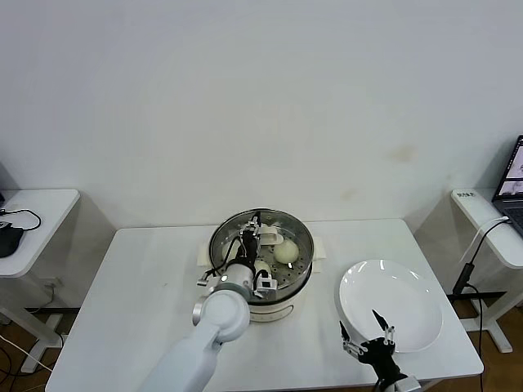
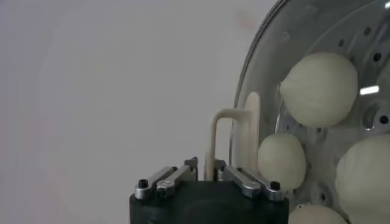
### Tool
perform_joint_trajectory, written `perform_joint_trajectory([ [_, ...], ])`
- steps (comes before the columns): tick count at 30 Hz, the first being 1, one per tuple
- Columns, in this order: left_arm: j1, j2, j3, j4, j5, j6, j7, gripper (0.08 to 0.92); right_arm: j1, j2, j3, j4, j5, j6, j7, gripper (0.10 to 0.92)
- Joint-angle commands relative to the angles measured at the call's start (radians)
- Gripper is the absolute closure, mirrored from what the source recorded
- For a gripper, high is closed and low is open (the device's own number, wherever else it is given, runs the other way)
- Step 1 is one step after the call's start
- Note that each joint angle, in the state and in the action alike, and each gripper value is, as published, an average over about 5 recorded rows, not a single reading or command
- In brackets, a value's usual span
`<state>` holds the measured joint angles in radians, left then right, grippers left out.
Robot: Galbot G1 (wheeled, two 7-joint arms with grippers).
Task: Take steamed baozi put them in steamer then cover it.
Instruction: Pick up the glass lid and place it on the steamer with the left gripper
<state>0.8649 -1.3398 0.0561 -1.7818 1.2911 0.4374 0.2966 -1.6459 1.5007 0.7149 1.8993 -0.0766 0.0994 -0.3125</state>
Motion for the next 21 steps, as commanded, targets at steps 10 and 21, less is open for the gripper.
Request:
perform_joint_trajectory([
  [10,0.176,0.085,0.003,-0.239,-0.009,-0.011,-0.004,0.302,-0.010,0.006,-0.010,0.006,-0.009,-0.001,0.000,0.203],
  [21,0.488,0.154,-0.167,-0.575,-0.146,-0.093,-0.145,0.177,-0.021,-0.006,-0.008,0.007,-0.001,0.007,0.001,0.202],
])
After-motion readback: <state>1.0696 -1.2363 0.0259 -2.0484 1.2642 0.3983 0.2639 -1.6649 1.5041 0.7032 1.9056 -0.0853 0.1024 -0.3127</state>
